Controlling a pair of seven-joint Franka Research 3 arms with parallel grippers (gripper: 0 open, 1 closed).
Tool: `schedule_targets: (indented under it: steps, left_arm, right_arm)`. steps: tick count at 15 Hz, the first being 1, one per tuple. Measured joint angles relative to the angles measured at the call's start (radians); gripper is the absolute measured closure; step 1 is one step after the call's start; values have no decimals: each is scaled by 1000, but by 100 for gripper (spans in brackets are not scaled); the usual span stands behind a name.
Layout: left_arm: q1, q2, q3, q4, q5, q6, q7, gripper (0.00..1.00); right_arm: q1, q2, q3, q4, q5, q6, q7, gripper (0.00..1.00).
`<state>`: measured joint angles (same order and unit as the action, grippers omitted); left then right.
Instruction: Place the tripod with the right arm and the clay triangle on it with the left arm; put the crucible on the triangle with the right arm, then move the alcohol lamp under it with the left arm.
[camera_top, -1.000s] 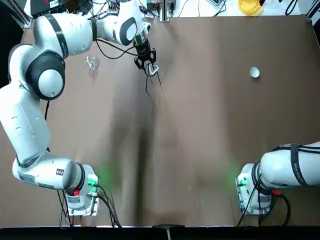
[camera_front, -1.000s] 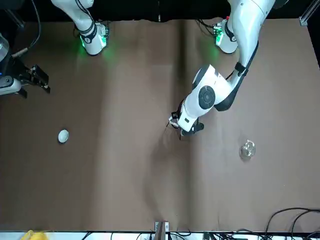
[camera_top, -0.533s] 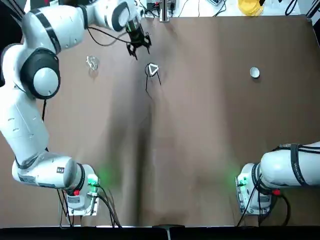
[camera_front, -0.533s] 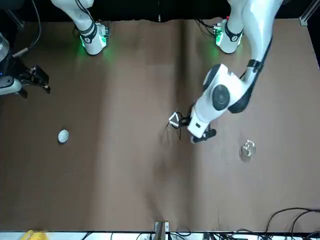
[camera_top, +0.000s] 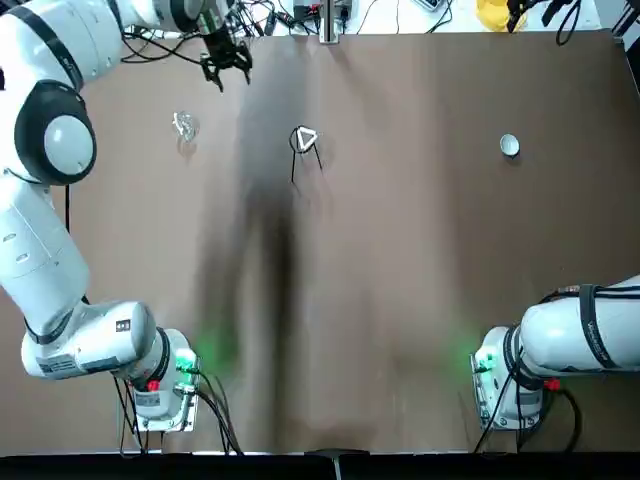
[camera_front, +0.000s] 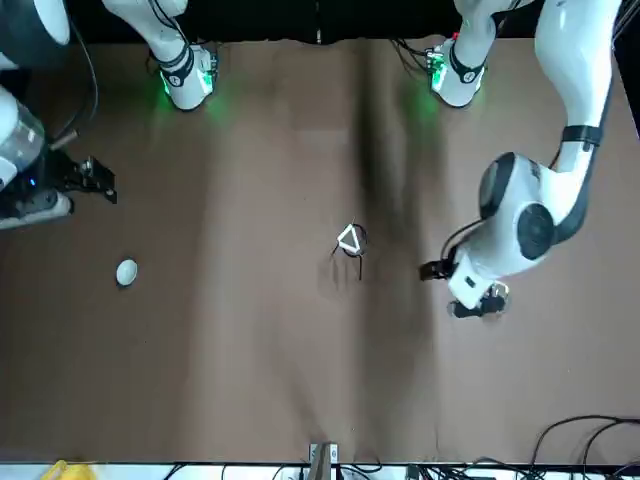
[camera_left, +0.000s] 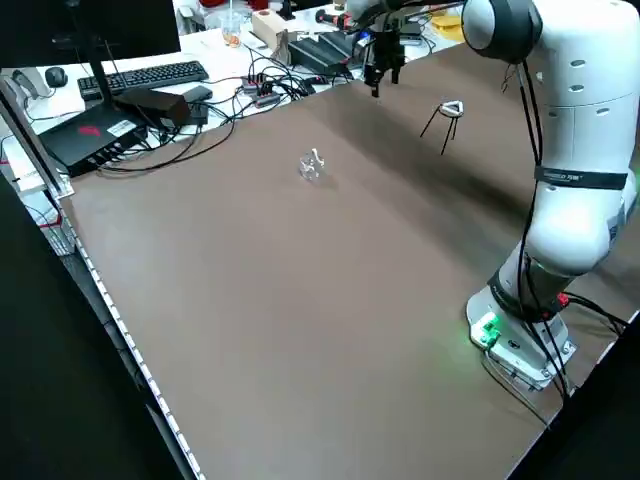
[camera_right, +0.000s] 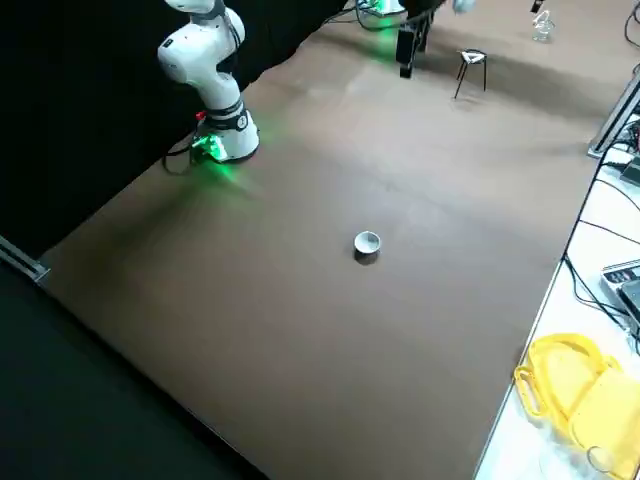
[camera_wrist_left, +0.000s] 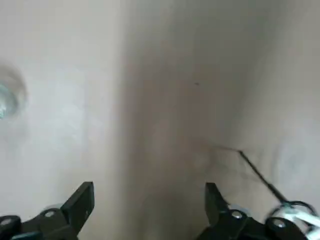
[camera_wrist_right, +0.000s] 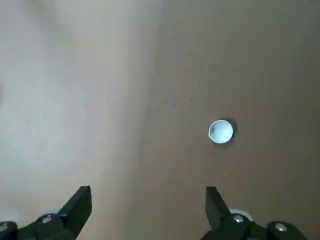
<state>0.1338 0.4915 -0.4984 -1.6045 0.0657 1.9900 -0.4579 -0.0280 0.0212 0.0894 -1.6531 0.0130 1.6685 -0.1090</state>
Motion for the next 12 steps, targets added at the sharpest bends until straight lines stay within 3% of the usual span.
schedule_targets:
  steps: [6,7,10,12]
  left_arm:
    - [115,11,2,-2,82,-29,271,1]
    - [152,11,2,-2,103,-29,353,1]
    - [213,11,3,-2,149,-29,466,1]
    - [258,11,3,-1,167,-29,542,1]
  right_arm:
    - [-58,172,-16,-19,-14,82,-1,1]
    - [-101,233,-18,-21,-15,91,-5,11]
    - [-168,314,-21,-25,-16,127,-56,17]
    - [-221,352,-22,-53,-16,211,-111,16]
